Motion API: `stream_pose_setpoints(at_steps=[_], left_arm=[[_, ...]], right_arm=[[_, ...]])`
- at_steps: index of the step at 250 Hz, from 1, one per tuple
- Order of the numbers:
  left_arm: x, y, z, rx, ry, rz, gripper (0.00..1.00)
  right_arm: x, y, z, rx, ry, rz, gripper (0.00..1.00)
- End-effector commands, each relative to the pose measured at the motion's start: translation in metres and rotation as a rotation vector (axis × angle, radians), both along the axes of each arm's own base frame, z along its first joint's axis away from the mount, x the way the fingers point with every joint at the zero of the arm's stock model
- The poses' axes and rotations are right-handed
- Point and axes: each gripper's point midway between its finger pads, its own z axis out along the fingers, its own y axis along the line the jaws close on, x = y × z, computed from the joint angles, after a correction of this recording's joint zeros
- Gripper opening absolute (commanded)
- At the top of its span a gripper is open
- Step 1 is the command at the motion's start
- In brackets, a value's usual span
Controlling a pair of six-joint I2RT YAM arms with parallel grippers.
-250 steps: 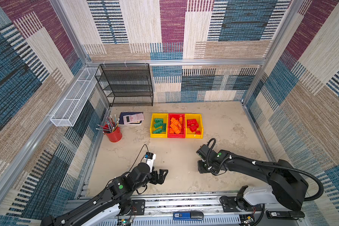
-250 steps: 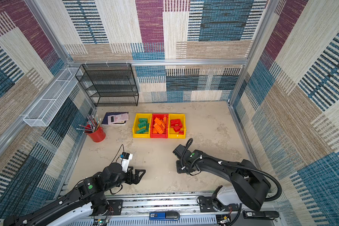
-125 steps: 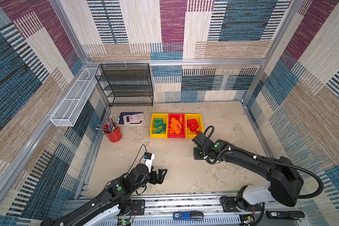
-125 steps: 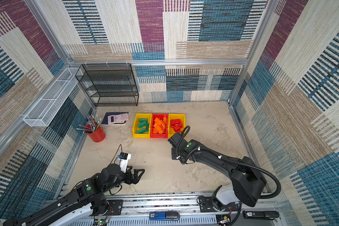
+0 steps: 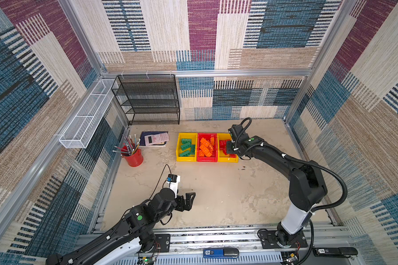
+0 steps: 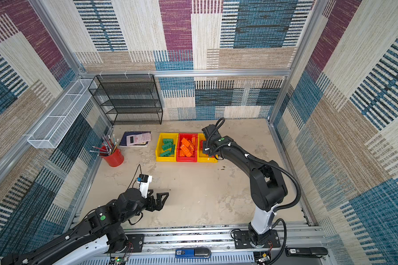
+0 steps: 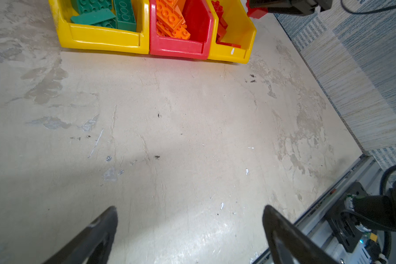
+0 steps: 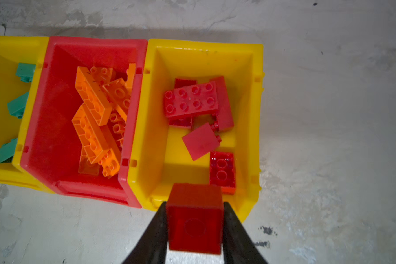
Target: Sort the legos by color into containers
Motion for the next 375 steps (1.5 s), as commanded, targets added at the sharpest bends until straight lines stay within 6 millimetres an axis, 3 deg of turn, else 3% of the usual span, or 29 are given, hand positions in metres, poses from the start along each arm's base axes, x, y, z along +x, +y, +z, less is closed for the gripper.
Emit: stream_pose_setpoints(at_steps=[1,16,49,102,107,136,195,245,270,289,324,375], left_arm=[[0.006,0.013,0.002,0.045,-0.02,0.06,0.99],[0.008,0.019,0.002,0.053,-0.028,0.094,0.99],[0.014,0.033,0.009,0.07,-0.058,0.169,0.99],[0.024,0.067,0.024,0.132,-0.14,0.338,0.99],[0.026,0.07,0.027,0.137,-0.154,0.352,0.99],[0.035,0.075,0.047,0.171,-0.237,0.377,0.99],[0.069,0.046,0.09,0.25,-0.384,0.317,0.99],[0.106,0.035,0.09,0.26,-0.365,0.294,0.99],[0.128,0.049,0.083,0.32,-0.36,0.323,0.99],[0.143,0.068,0.079,0.407,-0.39,0.369,0.99],[0.161,0.107,0.069,0.452,-0.419,0.467,0.99],[0.172,0.151,0.048,0.439,-0.473,0.546,0.99]], right_arm=[[0.018,0.007,-0.004,0.006,-0.024,0.055,0.43],[0.026,0.009,-0.007,0.003,-0.028,0.064,0.51],[0.037,0.008,0.001,-0.015,-0.065,0.058,0.8],[0.023,0.005,0.037,0.034,-0.166,0.085,0.94],[0.02,0.003,0.04,0.037,-0.173,0.083,1.0],[0.004,-0.015,0.047,0.04,-0.216,0.043,1.0],[-0.023,-0.081,0.04,0.025,-0.277,-0.118,1.0],[-0.057,-0.118,0.053,-0.015,-0.443,-0.153,1.0],[-0.072,-0.133,0.058,-0.087,-0.57,-0.142,1.0],[-0.084,-0.15,0.066,-0.125,-0.672,-0.194,1.0],[-0.101,-0.16,0.085,-0.13,-0.899,-0.194,1.0],[-0.091,-0.188,0.071,-0.123,-0.951,-0.239,0.99]])
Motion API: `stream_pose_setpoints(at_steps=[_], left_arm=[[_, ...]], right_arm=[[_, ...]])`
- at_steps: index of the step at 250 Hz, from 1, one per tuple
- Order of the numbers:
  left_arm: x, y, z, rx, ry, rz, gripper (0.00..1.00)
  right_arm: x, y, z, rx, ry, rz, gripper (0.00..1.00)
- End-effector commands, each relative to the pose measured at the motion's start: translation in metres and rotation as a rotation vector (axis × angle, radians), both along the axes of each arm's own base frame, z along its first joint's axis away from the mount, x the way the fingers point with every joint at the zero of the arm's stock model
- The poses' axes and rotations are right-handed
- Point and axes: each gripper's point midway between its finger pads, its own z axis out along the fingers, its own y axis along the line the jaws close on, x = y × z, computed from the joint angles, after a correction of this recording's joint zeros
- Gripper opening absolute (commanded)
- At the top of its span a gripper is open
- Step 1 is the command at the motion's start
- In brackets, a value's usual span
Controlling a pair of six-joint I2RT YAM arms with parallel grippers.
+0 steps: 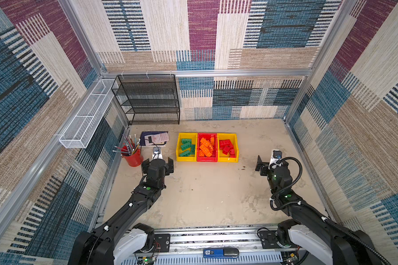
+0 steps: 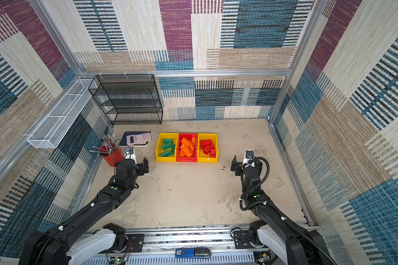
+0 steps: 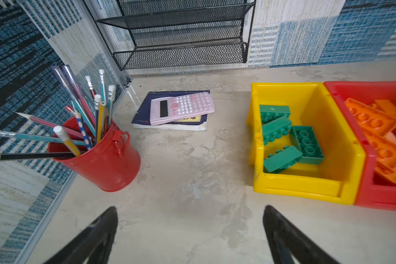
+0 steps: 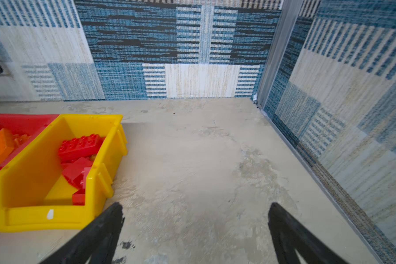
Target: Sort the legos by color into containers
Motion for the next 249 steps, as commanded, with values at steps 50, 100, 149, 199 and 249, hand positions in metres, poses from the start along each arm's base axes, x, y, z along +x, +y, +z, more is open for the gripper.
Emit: stream_pose_setpoints(at_steps=[50,100,149,199,249], left_arm=[[0.023,0.047,-0.032,-0.054,-0.071,0.034,0.99],[0.033,0.064,-0.047,-0.055,-0.137,0.074,1.0],[0.049,0.055,-0.07,-0.073,-0.093,-0.004,1.0],[0.06,0.053,-0.078,-0.096,-0.015,-0.03,0.99],[0.06,0.053,-0.077,-0.1,-0.019,-0.031,1.0]], right_arm=[[0.013,-0.028,0.018,0.054,-0.229,0.024,1.0],[0.025,-0.026,-0.005,0.063,-0.203,0.059,1.0],[0.038,-0.019,-0.026,0.059,-0.154,0.121,1.0],[0.042,-0.013,-0.027,0.054,-0.143,0.162,1.0],[0.04,-0.013,-0.024,0.047,-0.157,0.162,1.0]])
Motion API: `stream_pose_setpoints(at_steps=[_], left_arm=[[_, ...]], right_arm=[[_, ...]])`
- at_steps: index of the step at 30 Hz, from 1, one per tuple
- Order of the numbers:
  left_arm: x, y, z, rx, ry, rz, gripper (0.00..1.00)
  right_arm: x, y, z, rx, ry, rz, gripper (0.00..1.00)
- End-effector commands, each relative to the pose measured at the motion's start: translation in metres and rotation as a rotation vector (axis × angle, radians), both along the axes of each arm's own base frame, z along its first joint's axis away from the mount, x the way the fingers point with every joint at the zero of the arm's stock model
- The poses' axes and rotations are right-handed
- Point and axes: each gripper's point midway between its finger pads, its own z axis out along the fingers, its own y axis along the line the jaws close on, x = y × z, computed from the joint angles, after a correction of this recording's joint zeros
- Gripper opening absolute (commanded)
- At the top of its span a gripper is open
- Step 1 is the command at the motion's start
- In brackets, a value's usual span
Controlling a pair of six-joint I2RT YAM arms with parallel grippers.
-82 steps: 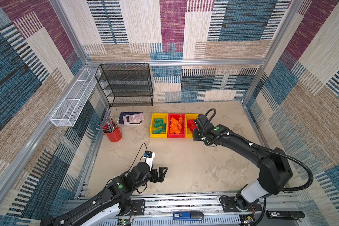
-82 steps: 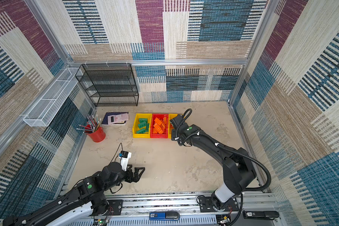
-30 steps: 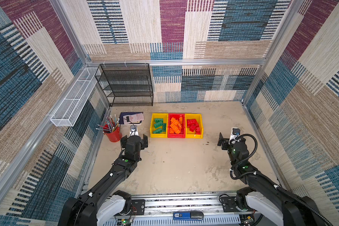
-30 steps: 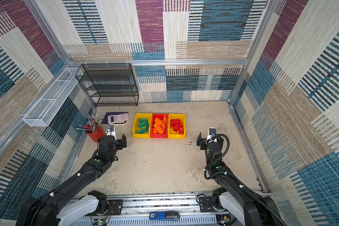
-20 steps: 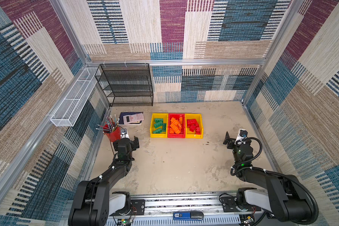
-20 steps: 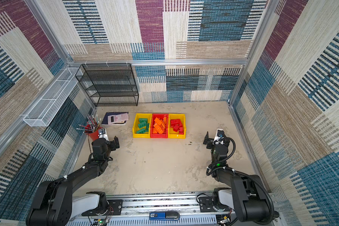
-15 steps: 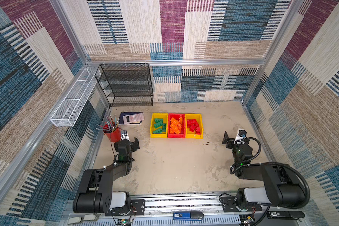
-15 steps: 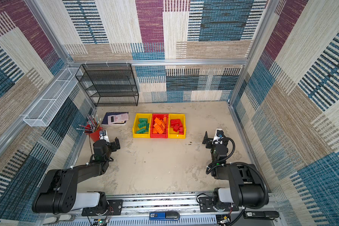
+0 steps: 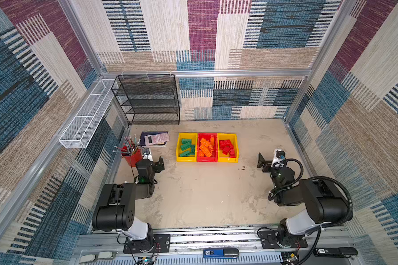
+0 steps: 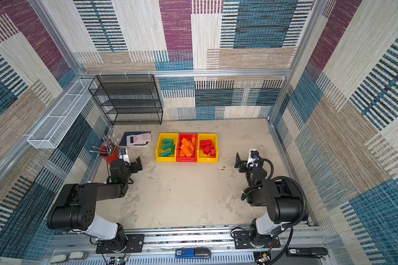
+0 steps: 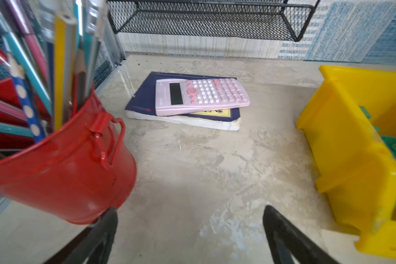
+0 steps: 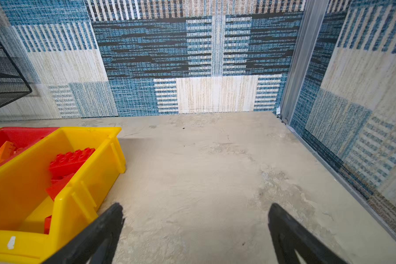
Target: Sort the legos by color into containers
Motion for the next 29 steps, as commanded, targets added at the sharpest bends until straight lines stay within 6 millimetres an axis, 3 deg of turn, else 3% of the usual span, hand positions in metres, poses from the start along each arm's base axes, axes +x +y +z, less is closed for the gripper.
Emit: stream_pose_setpoints(at_steps=[1,29], left_arm=[[0.0026,-0.003,0.0037,0.007,-0.007,-0.026,1.0],[0.0021,-0.0034,0.0048,0.006,-0.014,-0.025,0.99]], right_arm=[[-0.0008,0.0024,0.0112,-0.013,-0.047,0.015,1.0],[-0.0008,0.0023,0.0117,-0.015,-0.048,0.014,1.0]])
